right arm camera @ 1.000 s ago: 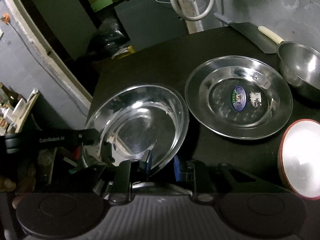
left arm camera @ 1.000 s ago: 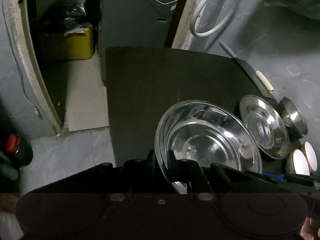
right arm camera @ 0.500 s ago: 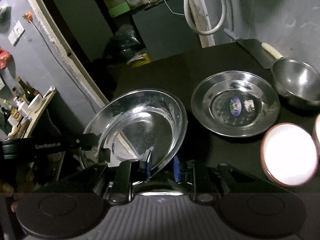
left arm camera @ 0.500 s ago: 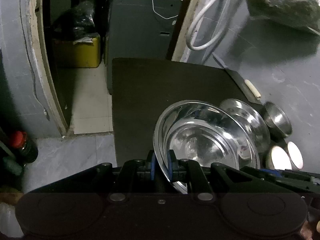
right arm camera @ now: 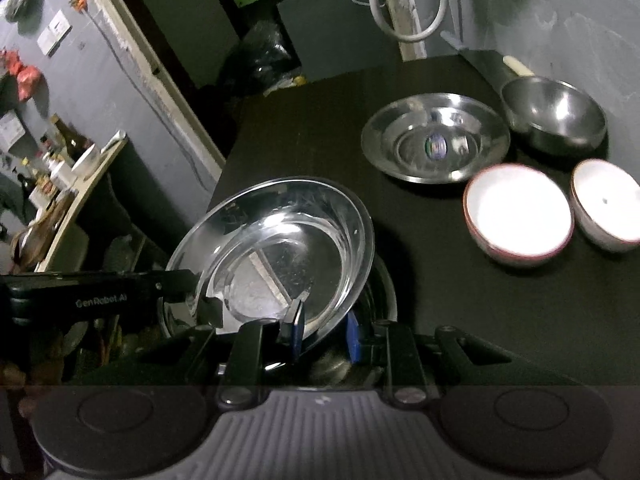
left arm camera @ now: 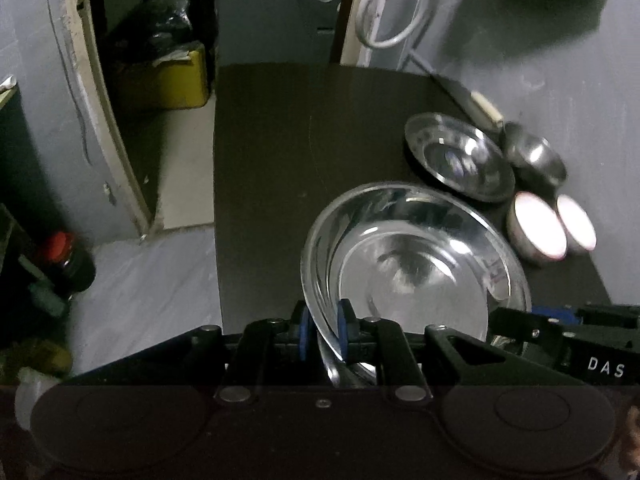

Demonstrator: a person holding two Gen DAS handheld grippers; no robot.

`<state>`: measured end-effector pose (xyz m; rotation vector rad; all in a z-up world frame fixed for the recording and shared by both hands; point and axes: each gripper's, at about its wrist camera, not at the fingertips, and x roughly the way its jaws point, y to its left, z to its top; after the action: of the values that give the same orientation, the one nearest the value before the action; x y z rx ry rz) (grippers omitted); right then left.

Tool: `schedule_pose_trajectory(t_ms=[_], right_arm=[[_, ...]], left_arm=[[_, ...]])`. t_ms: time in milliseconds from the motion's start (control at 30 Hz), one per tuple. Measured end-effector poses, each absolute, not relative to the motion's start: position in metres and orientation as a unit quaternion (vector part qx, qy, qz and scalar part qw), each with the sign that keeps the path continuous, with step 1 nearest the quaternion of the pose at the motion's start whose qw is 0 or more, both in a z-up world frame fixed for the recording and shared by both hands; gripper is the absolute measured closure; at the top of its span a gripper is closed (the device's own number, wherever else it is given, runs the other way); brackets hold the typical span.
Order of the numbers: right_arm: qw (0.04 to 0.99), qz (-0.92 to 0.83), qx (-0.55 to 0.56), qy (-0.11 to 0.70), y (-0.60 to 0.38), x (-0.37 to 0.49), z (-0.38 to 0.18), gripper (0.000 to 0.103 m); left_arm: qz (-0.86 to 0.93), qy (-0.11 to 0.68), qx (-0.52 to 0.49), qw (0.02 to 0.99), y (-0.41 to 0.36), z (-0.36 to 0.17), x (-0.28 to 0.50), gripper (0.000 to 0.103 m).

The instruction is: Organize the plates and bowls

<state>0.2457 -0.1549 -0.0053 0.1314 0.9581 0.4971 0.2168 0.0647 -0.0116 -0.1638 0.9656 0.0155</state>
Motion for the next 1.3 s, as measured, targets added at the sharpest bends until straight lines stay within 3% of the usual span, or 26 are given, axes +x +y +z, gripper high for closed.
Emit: schedule_pose_trajectory(t_ms=[667, 833, 900, 967, 1033, 1100, 1167, 1300], right_arm=[[0.849, 0.249, 0.032, 0.466, -0.161, 0.233, -0.008, 0.077], [0.848, 0.255, 0.026, 0.463, -0.16, 0.229, -0.008, 0.07], [0.849, 0.257, 0.024, 0.46, -0.16, 0.228, -0.007, 0.065], [0.85, 0.256, 0.024, 0.46, -0.161, 0.228, -0.008, 0.052], [0.85, 0.252, 0.03, 0.462, -0.163, 0.229, -0.009, 0.05], [0.85, 0.252, 0.037, 0.461, -0.167, 0.229, -0.01, 0.044], [0.852, 0.249, 0.043, 0.459, -0.17, 0.228, -0.01, 0.032], [0.858, 0.242, 0.056, 0.45, -0.178, 0.228, -0.009, 0.019]], left_arm=[[0.046, 0.499, -0.036, 0.864, 0.034, -0.026, 0.214, 0.083], [0.055, 0.504, -0.033, 0.861, 0.029, -0.027, 0.215, 0.081], [0.064, 0.504, -0.03, 0.861, 0.029, -0.025, 0.214, 0.073], [0.068, 0.503, -0.03, 0.861, 0.03, -0.023, 0.212, 0.066], [0.075, 0.502, -0.029, 0.861, 0.031, -0.02, 0.211, 0.054], [0.086, 0.496, -0.024, 0.864, 0.031, -0.016, 0.21, 0.033], [0.093, 0.49, -0.022, 0.867, 0.031, -0.012, 0.209, 0.02], [0.103, 0.47, -0.019, 0.877, 0.03, -0.003, 0.211, 0.005]])
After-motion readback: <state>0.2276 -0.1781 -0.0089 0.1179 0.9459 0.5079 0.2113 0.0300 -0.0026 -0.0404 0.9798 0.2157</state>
